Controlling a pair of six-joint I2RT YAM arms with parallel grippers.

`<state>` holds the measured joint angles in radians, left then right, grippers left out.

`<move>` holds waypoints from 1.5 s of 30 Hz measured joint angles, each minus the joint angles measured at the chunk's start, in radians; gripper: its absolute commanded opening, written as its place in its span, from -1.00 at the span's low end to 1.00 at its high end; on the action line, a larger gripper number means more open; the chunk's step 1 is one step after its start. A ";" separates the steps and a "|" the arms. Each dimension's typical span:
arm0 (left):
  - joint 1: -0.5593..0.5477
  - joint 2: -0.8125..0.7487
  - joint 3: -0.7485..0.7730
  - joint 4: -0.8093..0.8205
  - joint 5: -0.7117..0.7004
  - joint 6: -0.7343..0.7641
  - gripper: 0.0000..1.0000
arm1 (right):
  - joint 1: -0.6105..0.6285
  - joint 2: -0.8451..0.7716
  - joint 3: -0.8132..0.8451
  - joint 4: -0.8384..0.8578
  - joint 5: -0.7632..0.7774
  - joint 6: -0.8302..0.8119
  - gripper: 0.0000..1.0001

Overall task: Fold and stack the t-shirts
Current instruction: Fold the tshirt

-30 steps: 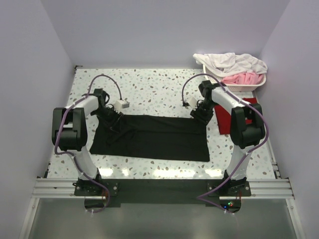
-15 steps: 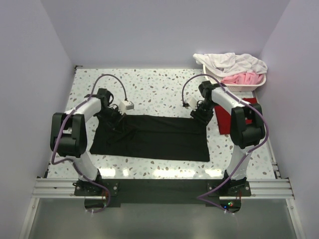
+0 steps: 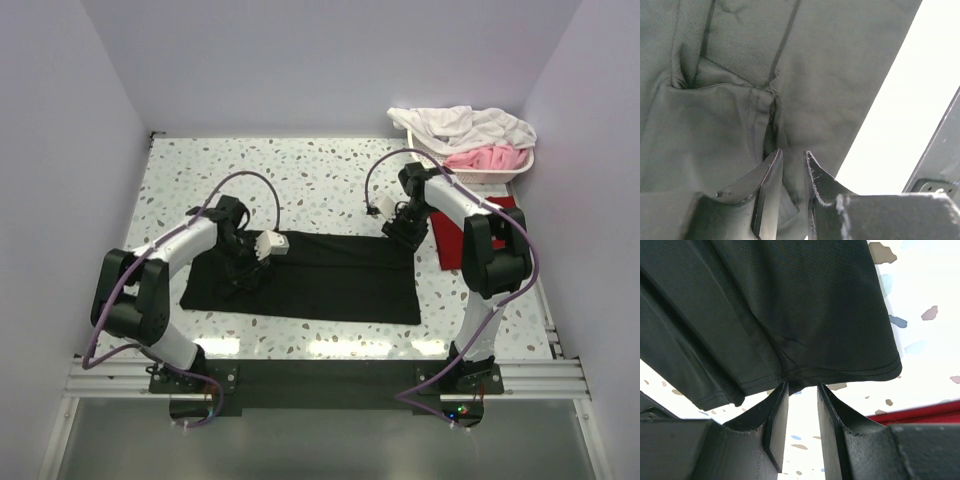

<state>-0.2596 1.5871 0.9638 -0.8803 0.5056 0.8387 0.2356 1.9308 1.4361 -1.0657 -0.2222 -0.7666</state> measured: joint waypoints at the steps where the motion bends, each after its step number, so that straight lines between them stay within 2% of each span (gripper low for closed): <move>1: -0.003 -0.016 -0.001 -0.006 -0.005 0.012 -0.44 | 0.000 0.000 0.000 0.000 0.000 0.000 -0.33; 4: 0.018 -0.035 0.021 -0.030 -0.007 0.019 -0.44 | 0.000 0.003 0.009 -0.004 0.000 0.000 -0.33; 8: 0.148 0.040 0.150 -0.063 0.044 -0.019 -0.42 | 0.000 0.015 0.041 -0.005 -0.001 0.006 -0.33; 11: 0.244 0.123 0.243 0.008 0.020 -0.112 -0.41 | 0.003 0.017 0.074 -0.004 0.000 0.020 -0.33; 13: 0.267 0.158 0.263 0.059 -0.016 -0.172 -0.40 | 0.006 0.023 0.092 0.000 0.000 0.032 -0.33; 21: 0.291 0.276 0.286 0.177 -0.198 -0.358 -0.45 | 0.028 0.068 0.072 0.072 0.055 0.086 -0.33; 28: 0.325 0.295 0.269 0.213 -0.339 -0.402 -0.47 | 0.031 0.068 -0.033 0.138 0.176 0.094 -0.35; 35: 0.318 0.278 0.249 0.237 -0.374 -0.417 -0.46 | 0.040 0.060 -0.041 0.143 0.200 0.103 -0.29; 39: 0.317 0.252 0.234 0.235 -0.368 -0.407 -0.41 | 0.035 0.060 -0.004 0.099 0.142 0.104 -0.22; 45: 0.251 0.140 0.202 0.224 -0.370 -0.383 -0.40 | 0.033 0.042 0.074 0.039 0.072 0.088 -0.26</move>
<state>-0.0086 1.7271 1.1656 -0.6567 0.1356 0.4561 0.2684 1.9728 1.5097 -1.0264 -0.1501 -0.6785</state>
